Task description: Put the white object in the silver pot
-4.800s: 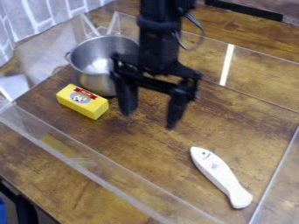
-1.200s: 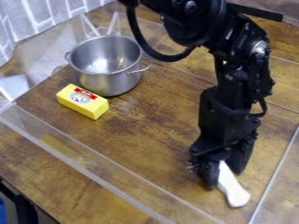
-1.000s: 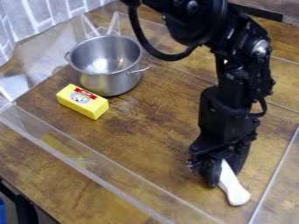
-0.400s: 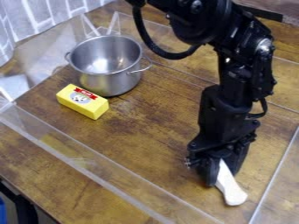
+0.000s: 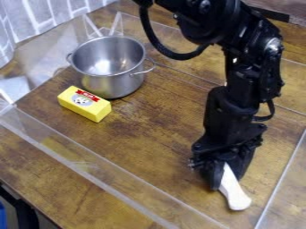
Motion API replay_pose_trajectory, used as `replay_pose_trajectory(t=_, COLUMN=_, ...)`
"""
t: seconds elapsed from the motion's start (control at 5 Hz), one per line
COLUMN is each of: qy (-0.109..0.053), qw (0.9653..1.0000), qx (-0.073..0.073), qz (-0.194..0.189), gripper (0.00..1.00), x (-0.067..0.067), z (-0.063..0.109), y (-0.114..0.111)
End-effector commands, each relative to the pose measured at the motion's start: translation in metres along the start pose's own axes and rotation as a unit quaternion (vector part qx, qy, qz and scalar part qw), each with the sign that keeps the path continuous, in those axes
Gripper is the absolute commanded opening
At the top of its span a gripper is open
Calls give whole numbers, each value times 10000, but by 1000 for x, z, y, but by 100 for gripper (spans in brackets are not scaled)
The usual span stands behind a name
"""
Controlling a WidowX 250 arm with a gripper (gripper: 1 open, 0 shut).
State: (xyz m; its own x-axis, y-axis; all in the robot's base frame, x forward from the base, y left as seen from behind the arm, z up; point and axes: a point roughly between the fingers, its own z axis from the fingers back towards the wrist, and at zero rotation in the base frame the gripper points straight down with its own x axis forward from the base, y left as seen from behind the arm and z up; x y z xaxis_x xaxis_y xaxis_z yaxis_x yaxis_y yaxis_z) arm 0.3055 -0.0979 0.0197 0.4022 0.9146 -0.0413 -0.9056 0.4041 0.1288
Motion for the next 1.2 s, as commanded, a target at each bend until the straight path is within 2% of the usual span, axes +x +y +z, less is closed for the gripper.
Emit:
replay_pose_trajectory(t=0.0, qy=94, qw=9996, qx=265, qz=-50, gripper=0, x=-2, z=-7, y=6)
replay_pose_trajectory(t=0.2, qy=182, qw=9992, qx=346, qz=-85, gripper=100, x=-3, z=-9, y=7)
replay_pose_trajectory(t=0.8, qy=551, qw=9973, qx=476, qz=23, gripper=100, x=-10, z=-13, y=8)
replay_pose_trajectory(t=1.0, qy=630, qw=9967, qx=500, qz=74, gripper=100, x=-13, z=-15, y=8)
